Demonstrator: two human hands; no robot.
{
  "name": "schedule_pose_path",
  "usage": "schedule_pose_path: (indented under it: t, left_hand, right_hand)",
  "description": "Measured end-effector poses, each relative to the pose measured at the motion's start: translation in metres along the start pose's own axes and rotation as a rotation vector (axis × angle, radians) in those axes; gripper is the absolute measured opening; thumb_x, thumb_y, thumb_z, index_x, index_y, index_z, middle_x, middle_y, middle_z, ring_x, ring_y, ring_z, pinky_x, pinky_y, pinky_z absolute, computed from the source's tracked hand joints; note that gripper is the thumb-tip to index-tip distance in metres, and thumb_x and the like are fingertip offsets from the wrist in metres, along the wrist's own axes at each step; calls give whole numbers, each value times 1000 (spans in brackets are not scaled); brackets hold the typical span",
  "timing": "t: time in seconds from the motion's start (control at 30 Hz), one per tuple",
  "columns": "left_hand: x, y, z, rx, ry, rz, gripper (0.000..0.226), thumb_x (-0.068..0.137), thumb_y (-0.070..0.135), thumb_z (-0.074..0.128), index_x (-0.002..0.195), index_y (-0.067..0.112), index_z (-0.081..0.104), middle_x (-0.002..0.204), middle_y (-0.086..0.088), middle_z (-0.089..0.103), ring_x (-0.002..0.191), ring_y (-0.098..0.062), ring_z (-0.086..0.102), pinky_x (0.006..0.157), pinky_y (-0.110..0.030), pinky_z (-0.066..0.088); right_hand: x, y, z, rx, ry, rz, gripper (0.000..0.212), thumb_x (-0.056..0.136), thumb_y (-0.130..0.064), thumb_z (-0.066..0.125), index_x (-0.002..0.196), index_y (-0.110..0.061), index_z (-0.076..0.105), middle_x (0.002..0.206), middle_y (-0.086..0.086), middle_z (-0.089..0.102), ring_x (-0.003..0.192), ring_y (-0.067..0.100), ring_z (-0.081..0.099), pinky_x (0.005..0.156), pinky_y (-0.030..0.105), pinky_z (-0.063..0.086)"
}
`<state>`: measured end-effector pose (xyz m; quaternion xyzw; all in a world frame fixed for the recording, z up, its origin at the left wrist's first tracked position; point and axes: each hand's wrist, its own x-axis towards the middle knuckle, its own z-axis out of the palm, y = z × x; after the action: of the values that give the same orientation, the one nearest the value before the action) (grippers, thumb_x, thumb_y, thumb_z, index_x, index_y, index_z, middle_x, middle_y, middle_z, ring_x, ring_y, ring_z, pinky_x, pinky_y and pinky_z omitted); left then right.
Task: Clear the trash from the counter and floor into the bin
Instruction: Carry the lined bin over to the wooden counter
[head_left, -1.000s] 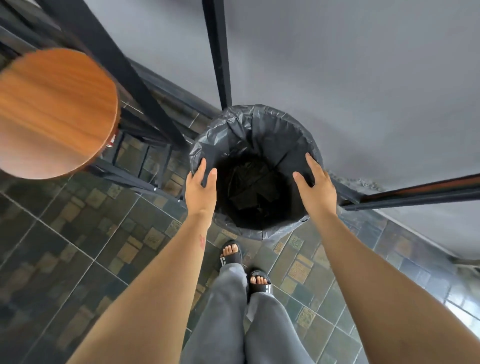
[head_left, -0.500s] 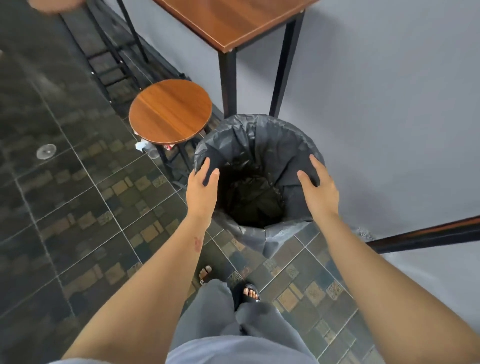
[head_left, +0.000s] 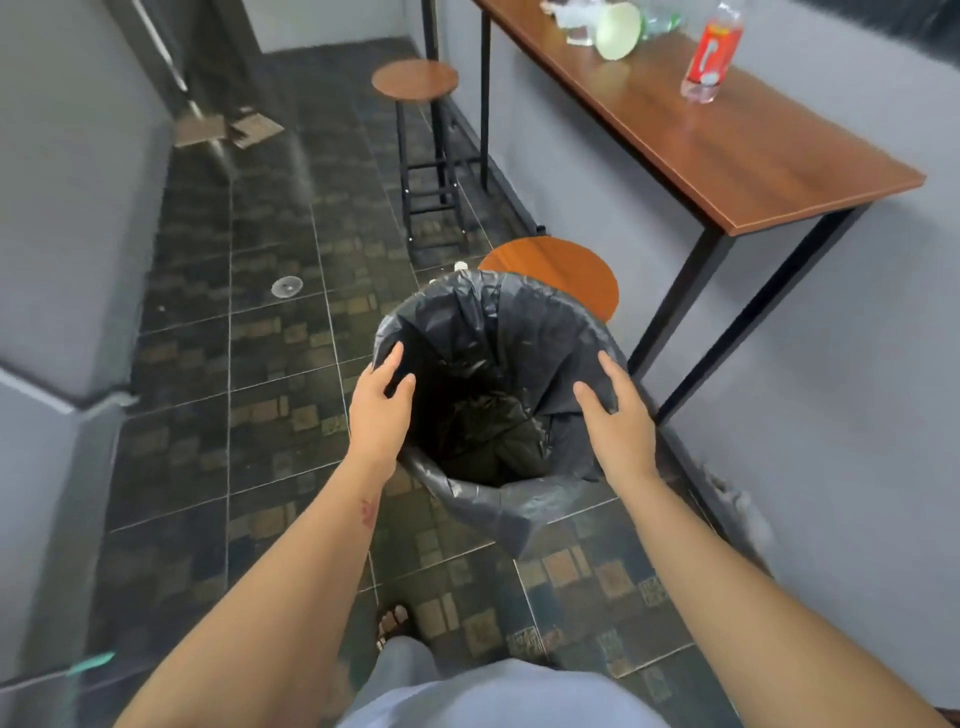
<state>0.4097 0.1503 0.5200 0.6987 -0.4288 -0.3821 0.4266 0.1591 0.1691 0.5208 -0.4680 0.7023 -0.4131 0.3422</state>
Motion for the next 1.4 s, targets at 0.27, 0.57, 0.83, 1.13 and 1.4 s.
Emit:
schedule_pose_path:
  t: [0.27,0.57,0.83,1.13,1.4]
  left_hand:
    - [109,-2,-103,-10,72,32,47,99,17,52,140,38,49,152,-6,37,141,-21,31,116,-41,27]
    - [228,25,-140,-104,26,65,47,99,11,50,138,36,52,150,1,41,137,-17,36,116,-40,30]
    - [348,70,-93,-164,-71,85,50,98,4,48,136,35,55,139,6,46,131,-14,43,113,-32,33]
    - [466,120,-22,-116,-198,155,55,97,-1,45,135,37,56,147,4,43,136,-14,37,107,-22,29]
    - [540,154,42,-207,-413,105,63,97,-9,41,129,41,61,144,16,42,115,7,48,74,2,36]
  right_hand:
    - [41,-72,133,80,-54,-55,50,93,-44,58,140,-48,41,149,-20,40,139,12,36,113,41,33]
    - [110,-126,213,142,-2,-61,50,93,-40,60,139,-48,42,146,-25,40,138,7,35,111,32,30]
    - [226,-153,233,151,91,-49,51,94,-40,58,141,-48,40,149,-21,38,140,10,34,112,36,31]
    - [332,-170,228,121,212,17,53,95,-39,58,142,-47,37,154,-14,34,142,16,32,114,45,32]
    - [381,-171,224,111,365,160,53,95,-42,56,143,-47,36,154,-16,33,143,17,31,113,44,31]
